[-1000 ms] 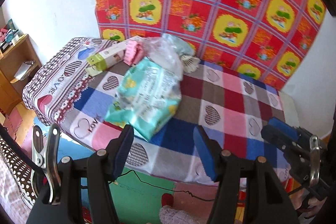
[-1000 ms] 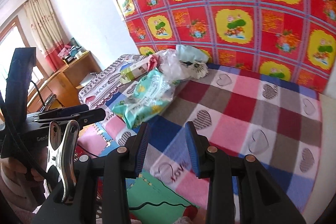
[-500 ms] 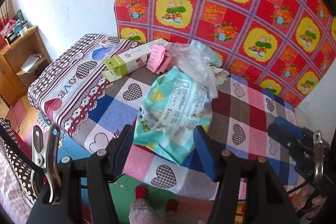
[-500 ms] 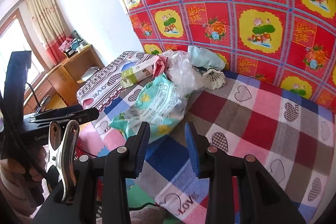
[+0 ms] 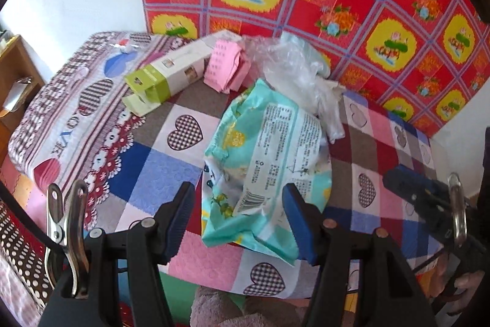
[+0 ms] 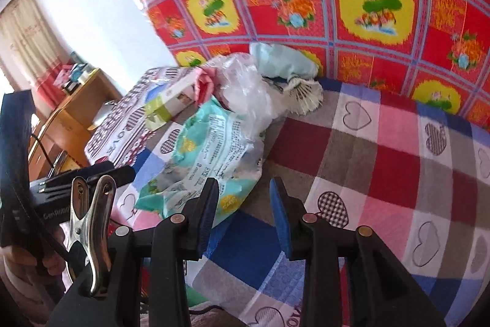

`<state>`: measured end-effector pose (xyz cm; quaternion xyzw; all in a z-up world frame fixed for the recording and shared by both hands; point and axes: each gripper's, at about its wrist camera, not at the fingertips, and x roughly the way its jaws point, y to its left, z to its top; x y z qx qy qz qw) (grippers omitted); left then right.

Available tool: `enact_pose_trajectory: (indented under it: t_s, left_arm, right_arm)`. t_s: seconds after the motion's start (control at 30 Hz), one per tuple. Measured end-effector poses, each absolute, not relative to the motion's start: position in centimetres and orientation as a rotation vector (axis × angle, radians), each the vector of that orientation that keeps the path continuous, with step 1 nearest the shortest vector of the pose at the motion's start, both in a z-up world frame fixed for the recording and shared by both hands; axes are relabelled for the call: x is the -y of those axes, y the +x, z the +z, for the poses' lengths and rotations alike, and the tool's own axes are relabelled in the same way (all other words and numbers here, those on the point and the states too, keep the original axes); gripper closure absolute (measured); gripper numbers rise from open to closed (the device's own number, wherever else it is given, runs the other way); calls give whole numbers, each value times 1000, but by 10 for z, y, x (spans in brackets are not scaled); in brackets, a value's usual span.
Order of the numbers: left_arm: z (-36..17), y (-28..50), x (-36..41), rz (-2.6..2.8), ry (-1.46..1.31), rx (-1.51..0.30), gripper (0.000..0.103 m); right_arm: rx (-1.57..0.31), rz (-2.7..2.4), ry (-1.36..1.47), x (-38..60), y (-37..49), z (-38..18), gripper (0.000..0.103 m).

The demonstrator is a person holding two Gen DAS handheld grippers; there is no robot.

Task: Collect trash
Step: 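Lower both grippers toward the teal wipes packet on the bed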

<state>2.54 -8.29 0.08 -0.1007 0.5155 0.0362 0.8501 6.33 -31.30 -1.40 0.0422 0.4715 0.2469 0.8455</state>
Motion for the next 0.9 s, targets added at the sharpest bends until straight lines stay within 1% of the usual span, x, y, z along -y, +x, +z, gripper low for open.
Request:
enact_pose_trajectory:
  t_s: [0.37,0.57,0.9]
  left_arm:
    - [-41,50,69,-9,-190,-1191,41]
    - [-56,56,61,-38,-188,-1229,41]
    - [-75,62,59,-79,-154,-1273,41]
  right_arm:
    - [-1085,429,92,278,91,-52,67]
    - [-1124,379,63,261,106,-71,61]
    - [-1140,323,-9,238,114,-87,60]
